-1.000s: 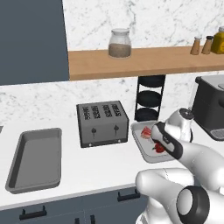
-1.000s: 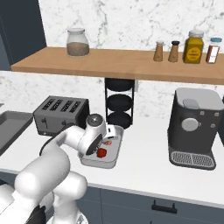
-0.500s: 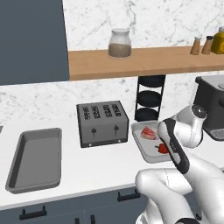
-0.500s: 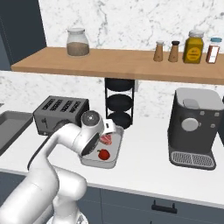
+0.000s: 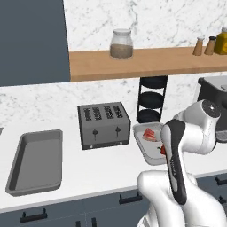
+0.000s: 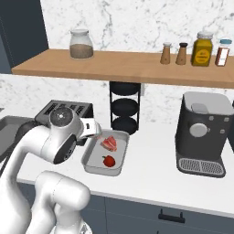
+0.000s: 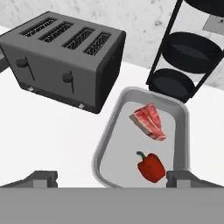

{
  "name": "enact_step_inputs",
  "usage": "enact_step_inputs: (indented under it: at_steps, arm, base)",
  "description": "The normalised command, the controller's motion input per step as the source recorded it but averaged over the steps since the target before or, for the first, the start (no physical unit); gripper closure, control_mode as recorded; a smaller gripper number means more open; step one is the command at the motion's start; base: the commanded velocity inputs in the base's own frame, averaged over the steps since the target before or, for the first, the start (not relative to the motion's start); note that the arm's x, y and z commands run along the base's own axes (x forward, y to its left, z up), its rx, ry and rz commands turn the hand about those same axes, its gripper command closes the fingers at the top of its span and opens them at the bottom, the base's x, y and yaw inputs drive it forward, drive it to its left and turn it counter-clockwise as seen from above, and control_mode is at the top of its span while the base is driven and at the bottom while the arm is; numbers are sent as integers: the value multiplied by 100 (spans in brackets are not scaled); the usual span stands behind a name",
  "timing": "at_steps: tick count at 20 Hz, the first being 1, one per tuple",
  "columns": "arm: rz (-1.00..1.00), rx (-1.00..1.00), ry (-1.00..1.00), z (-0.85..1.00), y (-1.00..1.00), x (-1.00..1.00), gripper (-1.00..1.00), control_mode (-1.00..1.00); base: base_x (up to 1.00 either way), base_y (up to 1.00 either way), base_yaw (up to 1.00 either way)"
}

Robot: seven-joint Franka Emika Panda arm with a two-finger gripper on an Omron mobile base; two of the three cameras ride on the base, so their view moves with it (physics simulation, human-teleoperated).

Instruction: Place one bell pepper and one steak in each tupperware on the nearby counter, to pack two identical lunches.

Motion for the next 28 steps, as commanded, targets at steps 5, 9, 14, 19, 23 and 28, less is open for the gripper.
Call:
enact_step_inputs:
  at_steps: [5,9,14,19,23,28]
  arm:
    - [-8,0,-21,33,65,-35,-100,-100]
    - [-5,0,-35,-2,45,-54,-100,-100]
    - [-2,0,-48,-39,14,-58,-100,-100]
    - [0,0,-49,-56,0,-41,-100,-100]
    - [-1,6,-34,-75,-6,-5,-100,-100]
    - [0,7,-5,-100,-3,38,-100,-100]
  base:
    - [0,0,0]
    - [0,0,0]
    - [0,0,0]
    - [0,0,0]
    - [0,0,0]
    - [0,0,0]
